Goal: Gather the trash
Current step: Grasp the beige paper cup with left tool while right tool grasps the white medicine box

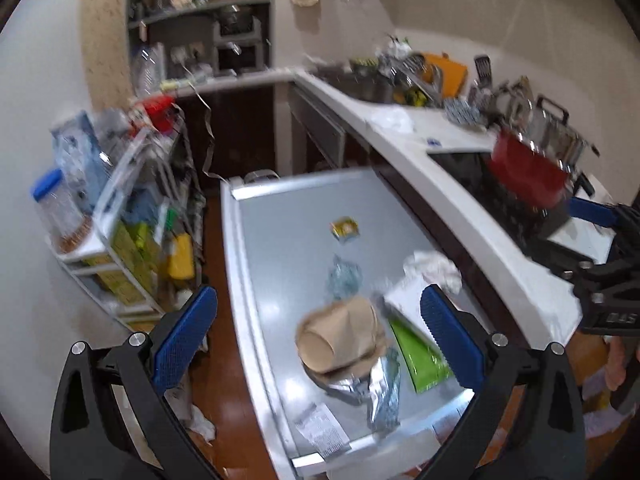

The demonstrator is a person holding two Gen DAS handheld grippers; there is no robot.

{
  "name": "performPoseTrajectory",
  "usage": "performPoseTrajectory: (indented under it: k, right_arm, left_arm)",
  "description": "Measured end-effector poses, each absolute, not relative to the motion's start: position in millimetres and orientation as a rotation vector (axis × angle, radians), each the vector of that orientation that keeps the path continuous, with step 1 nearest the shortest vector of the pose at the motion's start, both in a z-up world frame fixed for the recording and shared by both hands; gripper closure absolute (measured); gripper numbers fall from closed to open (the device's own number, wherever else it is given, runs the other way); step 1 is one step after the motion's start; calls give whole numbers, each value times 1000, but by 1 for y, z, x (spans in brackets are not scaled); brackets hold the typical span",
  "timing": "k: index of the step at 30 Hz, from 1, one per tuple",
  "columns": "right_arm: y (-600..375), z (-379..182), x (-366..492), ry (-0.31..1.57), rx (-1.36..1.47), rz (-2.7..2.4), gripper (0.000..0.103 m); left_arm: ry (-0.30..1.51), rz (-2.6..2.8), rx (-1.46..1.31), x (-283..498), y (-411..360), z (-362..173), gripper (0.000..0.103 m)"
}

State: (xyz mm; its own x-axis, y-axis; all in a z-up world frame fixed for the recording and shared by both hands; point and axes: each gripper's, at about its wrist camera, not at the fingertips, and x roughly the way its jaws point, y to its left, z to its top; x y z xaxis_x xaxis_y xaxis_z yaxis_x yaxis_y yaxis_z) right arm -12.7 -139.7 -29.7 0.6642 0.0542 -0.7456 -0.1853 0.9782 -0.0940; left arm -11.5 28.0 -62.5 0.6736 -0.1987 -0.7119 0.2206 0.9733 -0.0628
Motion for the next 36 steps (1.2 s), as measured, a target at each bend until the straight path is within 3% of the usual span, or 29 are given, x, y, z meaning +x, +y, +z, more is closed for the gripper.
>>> performPoseTrajectory:
  k: [4, 6, 7, 22, 28, 33, 36]
  right_arm:
    - [-126, -81, 1, 971, -231, 168, 4]
    - [-122, -99, 6, 1004, -266, 165, 4]
    - [-119, -110, 10, 1025, -276, 171, 4]
    - [-115, -195, 60, 1245, -342, 246, 9]
    - [-125, -214, 67, 1317, -313, 270, 9]
    - [-132, -220, 72, 1360, -238, 314, 32]
    - [-137, -217, 72, 1357, -195, 326, 32]
  left_arm:
    - [893, -301, 18, 2, 34, -109, 2]
    - [957, -320, 10, 11, 39, -130, 16]
    - [983, -338, -8, 14, 40, -137, 18]
    - [1053, -508, 53, 50, 31, -177, 19]
    - [1091, -555, 62, 57, 26, -190, 34]
    - [1107, -580, 61, 59, 25, -196, 45]
    - [1102, -592, 53, 59, 25, -196, 46]
